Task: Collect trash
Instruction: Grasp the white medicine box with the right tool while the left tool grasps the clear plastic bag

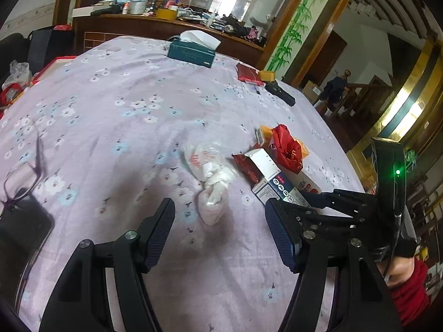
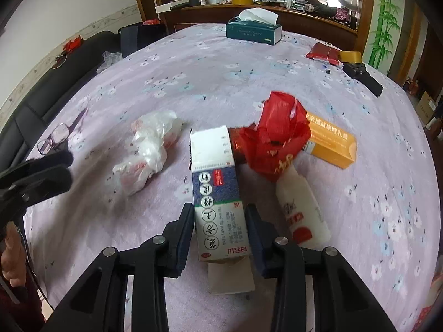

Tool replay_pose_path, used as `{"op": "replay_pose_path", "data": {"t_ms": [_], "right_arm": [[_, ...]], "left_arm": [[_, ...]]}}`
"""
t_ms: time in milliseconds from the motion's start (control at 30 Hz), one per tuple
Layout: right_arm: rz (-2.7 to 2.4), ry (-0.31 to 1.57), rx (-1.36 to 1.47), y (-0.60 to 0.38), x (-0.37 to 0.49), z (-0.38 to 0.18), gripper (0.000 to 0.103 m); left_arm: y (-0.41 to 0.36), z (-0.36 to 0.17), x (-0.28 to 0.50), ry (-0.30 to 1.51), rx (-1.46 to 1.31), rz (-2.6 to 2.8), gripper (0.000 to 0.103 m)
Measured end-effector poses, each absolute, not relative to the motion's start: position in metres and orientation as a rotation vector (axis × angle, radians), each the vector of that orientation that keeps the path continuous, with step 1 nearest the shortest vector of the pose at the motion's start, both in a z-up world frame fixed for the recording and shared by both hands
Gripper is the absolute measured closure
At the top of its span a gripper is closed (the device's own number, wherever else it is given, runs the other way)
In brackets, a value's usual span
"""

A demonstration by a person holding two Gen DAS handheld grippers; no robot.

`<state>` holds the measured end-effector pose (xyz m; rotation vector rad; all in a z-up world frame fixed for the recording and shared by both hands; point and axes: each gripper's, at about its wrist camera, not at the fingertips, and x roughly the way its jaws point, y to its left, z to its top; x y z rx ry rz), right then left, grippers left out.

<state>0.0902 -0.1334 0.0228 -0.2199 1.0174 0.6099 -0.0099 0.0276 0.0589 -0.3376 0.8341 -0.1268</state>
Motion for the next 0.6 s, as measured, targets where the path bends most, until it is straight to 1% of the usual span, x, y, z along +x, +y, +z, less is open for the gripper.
{"op": "replay_pose_path", "data": {"t_ms": [167, 433, 500, 567, 600], "right_arm": [[0.599, 0.999, -0.174, -0.142, 0.087, 0.02, 0.065], [0.622, 0.845, -0.065, -0.186, 0.039, 0.066, 0.065], [0.615, 0.829, -0.052, -0.196, 0.029, 0.071, 0.065], [0.61, 0.823, -0.014, -0.21, 0.021, 0.074, 0.065], [0.608, 0.825, -0.002, -0.213, 0.021, 0.075, 0.065]], "left_arm": [[0.016, 0.048, 0.009, 0.861, -0.297, -0.099, 0.037], [0.0, 0.027, 0.038, 0.9, -0.267, -0.072, 0.038], [-0.003, 0.024, 0.044, 0.899, -0.247, -0.058, 0.044], [-0.005, 0.019, 0.051, 0.915, -0.239, -0.046, 0.055], [-0.005, 0.017, 0.055, 0.922, -0.243, -0.046, 0.059]]}}
